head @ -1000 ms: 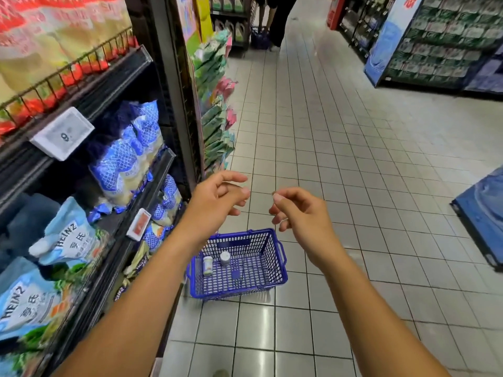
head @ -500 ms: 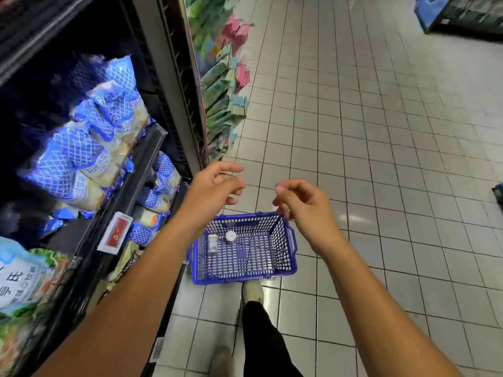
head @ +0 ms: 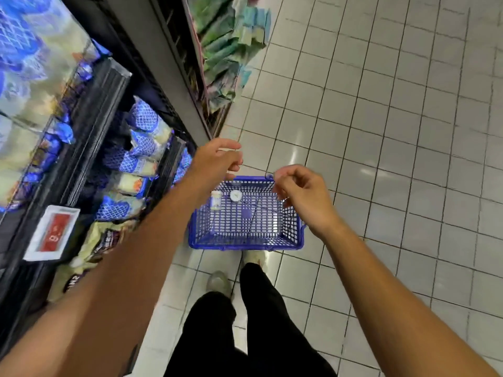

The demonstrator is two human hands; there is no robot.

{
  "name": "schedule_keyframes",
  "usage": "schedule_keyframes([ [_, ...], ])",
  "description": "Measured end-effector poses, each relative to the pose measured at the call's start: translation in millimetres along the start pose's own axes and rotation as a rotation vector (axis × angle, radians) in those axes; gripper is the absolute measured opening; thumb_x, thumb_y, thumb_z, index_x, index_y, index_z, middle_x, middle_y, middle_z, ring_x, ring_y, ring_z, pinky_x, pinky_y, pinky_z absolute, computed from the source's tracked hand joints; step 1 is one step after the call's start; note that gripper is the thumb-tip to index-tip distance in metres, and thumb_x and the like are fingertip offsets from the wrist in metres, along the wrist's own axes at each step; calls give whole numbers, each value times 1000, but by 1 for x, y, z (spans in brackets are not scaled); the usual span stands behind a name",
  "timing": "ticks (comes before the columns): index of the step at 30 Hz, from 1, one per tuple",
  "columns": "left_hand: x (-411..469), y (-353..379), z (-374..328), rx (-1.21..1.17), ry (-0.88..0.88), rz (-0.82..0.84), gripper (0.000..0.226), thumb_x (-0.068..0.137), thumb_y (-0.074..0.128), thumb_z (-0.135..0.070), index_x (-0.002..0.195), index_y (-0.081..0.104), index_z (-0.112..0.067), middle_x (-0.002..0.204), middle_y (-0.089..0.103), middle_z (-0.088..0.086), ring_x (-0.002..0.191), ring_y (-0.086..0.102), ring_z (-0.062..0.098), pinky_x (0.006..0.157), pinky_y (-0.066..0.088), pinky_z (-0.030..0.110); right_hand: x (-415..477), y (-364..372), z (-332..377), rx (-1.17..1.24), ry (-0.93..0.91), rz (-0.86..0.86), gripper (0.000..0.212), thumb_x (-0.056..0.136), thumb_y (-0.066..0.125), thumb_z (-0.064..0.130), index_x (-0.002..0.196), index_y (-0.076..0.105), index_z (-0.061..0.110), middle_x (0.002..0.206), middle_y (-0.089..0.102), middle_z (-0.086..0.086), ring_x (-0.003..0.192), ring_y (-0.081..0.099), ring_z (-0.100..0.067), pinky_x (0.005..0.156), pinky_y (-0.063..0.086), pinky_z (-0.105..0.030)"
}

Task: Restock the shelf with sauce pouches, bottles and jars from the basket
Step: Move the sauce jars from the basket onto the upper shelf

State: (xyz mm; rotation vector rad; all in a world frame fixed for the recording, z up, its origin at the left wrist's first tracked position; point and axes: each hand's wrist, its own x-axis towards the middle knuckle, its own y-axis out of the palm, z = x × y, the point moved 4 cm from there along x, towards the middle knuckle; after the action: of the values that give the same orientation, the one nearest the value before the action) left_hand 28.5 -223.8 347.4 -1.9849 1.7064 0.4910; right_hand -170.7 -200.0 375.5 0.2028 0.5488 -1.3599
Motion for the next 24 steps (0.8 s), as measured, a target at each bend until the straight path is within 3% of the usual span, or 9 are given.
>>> schedule_keyframes([
  [7, 61, -11, 79, 77, -155, -56, 16, 93, 60, -9, 90, 64, -25, 69, 69, -2, 56, 60, 5, 51, 51, 19, 56, 29, -70, -16, 93, 26, 15, 97, 51, -4, 92, 65, 1, 81, 62, -16, 70, 56, -19, 60, 50, -17],
  [11, 92, -12, 152, 131, -276, -28, 14, 93, 60, -12, 91, 63, -25, 77, 71, 0, 64, 63, 10, 56, 55, 23, 90, 46, -128, -72, 150, 57, 13, 97, 52, -3, 97, 64, -6, 83, 62, -12, 67, 57, -10, 62, 50, -17],
  [14, 114, -7, 213, 145, -365, -13, 13, 94, 58, -11, 91, 61, -23, 82, 67, 4, 68, 61, 13, 63, 56, 29, 118, 59, -181, -114, 207, 67, 9, 96, 55, -2, 98, 63, -7, 85, 63, -12, 73, 58, -15, 74, 50, -28],
  [17, 139, 0, 270, 157, -458, -8, 8, 97, 56, -9, 100, 58, -16, 77, 62, 5, 61, 56, 13, 56, 54, 26, 148, 73, -239, -179, 242, 109, 4, 94, 59, -1, 93, 63, 0, 81, 63, -8, 73, 57, -17, 80, 51, -40],
  [19, 158, 3, 309, 170, -523, -11, 7, 97, 56, -9, 102, 56, -13, 76, 60, 5, 59, 54, 13, 53, 53, 26, 169, 84, -277, -231, 272, 140, 9, 94, 61, 3, 87, 61, 10, 83, 64, -15, 75, 58, -24, 82, 53, -47],
  [21, 179, 6, 348, 199, -569, -8, 3, 97, 57, -12, 98, 57, -15, 82, 61, 8, 62, 56, 14, 65, 57, 34, 190, 93, -315, -257, 291, 156, 13, 93, 63, 6, 86, 58, 15, 80, 64, -19, 72, 56, -25, 80, 53, -48],
  [24, 214, 6, 399, 263, -581, -21, 5, 95, 59, -14, 100, 58, -16, 97, 64, 9, 77, 59, 22, 83, 57, 47, 224, 107, -364, -278, 302, 160, 11, 91, 66, 7, 91, 57, 13, 75, 61, -8, 67, 54, -20, 71, 48, -37],
])
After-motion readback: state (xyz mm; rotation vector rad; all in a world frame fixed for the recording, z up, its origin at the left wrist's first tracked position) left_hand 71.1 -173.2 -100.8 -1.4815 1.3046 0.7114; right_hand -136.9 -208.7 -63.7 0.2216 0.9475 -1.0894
